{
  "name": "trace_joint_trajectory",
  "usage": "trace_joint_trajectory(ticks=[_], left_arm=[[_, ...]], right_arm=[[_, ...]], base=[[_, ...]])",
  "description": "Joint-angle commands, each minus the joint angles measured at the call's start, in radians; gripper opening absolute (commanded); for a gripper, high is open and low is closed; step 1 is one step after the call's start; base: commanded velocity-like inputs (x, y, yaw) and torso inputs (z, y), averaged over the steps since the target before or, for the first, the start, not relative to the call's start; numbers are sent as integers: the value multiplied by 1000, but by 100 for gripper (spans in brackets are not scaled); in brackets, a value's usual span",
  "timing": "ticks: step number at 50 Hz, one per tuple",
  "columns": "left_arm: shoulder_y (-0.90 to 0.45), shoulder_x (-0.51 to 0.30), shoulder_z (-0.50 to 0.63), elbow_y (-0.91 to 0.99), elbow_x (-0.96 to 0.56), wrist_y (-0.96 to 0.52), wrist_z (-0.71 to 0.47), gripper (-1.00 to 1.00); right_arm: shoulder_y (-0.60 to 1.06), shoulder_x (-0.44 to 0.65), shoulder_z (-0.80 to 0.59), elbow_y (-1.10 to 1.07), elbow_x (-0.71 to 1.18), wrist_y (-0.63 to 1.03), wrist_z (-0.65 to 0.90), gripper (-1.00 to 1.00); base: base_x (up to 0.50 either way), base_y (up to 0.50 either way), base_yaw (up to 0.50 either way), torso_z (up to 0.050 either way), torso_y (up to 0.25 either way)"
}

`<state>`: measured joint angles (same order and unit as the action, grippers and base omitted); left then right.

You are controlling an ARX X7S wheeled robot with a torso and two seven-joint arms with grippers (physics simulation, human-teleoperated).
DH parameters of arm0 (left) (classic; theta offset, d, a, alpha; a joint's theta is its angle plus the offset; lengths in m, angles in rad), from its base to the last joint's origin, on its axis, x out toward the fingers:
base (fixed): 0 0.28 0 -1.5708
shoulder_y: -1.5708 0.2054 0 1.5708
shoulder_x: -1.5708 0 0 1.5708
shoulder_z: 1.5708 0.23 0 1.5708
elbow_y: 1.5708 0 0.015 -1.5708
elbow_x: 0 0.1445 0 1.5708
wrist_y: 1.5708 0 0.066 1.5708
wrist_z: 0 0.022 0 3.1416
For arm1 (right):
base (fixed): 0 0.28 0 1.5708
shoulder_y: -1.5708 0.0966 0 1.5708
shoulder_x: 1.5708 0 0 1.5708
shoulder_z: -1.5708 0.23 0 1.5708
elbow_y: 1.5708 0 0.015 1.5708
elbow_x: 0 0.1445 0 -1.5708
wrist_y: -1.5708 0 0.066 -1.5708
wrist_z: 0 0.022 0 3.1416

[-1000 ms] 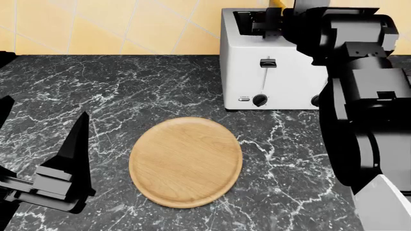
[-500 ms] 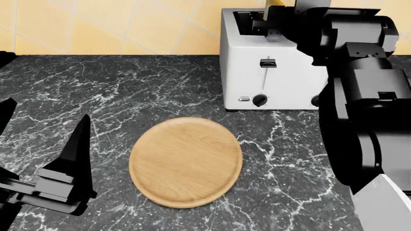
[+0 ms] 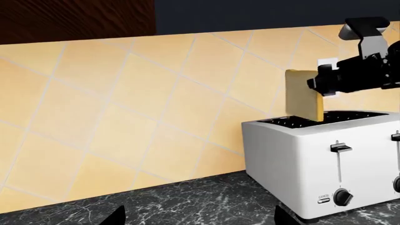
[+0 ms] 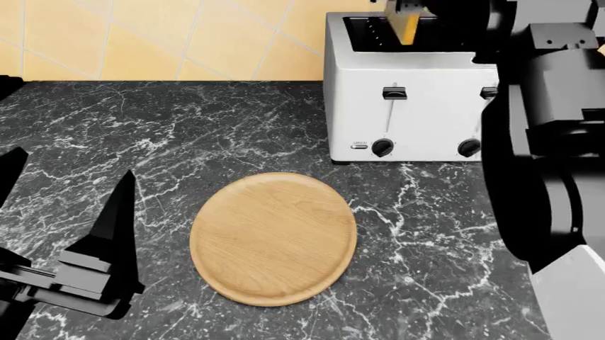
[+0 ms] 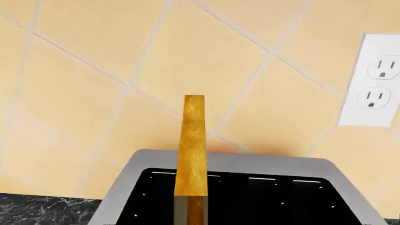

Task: Place the toasted item on a plate.

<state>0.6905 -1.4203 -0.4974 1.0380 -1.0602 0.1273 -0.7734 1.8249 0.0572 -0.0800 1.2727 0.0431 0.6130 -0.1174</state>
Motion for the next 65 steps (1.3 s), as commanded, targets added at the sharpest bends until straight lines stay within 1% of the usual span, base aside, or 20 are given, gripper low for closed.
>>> trace_joint_trajectory(ticks=[1, 9, 15, 19, 31, 38, 42, 47, 49, 50, 52, 54, 57, 62, 63, 65], left_arm=[[-17, -7, 18, -1, 1, 4, -6, 100], [-28, -19, 38, -4, 2, 15, -14, 100], [-33, -22, 43, -1, 1, 15, -19, 100], [-36, -20, 50, -4, 2, 18, -16, 100], [-57, -68, 112, -11, 21, 63, -47, 100], [-66, -105, 156, -16, 37, 99, -72, 100], [-72, -105, 167, -16, 39, 102, -73, 100], [-70, -133, 202, -29, 59, 140, -90, 100], [-69, -140, 213, -31, 66, 151, -97, 100], [-69, -141, 219, -32, 69, 155, -97, 100], [-72, -142, 225, -34, 71, 157, -98, 100], [-73, -143, 232, -36, 75, 162, -98, 100], [-74, -145, 246, -41, 86, 173, -99, 100], [-79, -144, 266, -52, 95, 185, -97, 100], [-79, -144, 270, -54, 97, 188, -97, 100], [-81, -146, 278, -56, 102, 192, -97, 100]], right_arm=[[7, 1, -9, -102, 7, 52, -26, -100], [-18, 12, -18, -227, 15, 124, -35, -100], [-105, 25, 5, -461, 51, 252, -44, -100], [-173, 43, 29, -669, 83, 372, -47, -100], [-300, 95, 26, -1120, 148, 655, -79, -100], [-352, 114, 57, -1316, 192, 787, -89, -100], [-390, 128, 77, -1402, 208, 838, -90, -100], [-432, 135, 152, -1553, 267, 955, -91, -100], [-455, 182, 201, -1563, 538, 957, 92, -100], [-467, 219, 225, -1569, 688, 957, 228, -100], [-471, 266, 235, -1566, 953, 956, 395, -100], [-482, 296, 276, -1554, 1223, 956, 585, -100], [-496, 325, 293, -1537, 1473, 948, 768, -100], [-513, 370, 295, -1509, 1745, 893, 933, -100], [-512, 380, 286, -1511, 1765, 890, 949, -100], [-520, 400, 275, -1502, 1873, 852, 992, -100]], base=[[0, 0, 0, 0, 0], [0, 0, 0, 0, 0], [0, 0, 0, 0, 0], [0, 0, 0, 0, 0], [0, 0, 0, 0, 0], [0, 0, 0, 0, 0], [0, 0, 0, 0, 0], [0, 0, 0, 0, 0], [0, 0, 0, 0, 0], [0, 0, 0, 0, 0], [0, 0, 0, 0, 0], [0, 0, 0, 0, 0], [0, 0, 0, 0, 0], [0, 0, 0, 0, 0], [0, 0, 0, 0, 0], [0, 0, 0, 0, 0]])
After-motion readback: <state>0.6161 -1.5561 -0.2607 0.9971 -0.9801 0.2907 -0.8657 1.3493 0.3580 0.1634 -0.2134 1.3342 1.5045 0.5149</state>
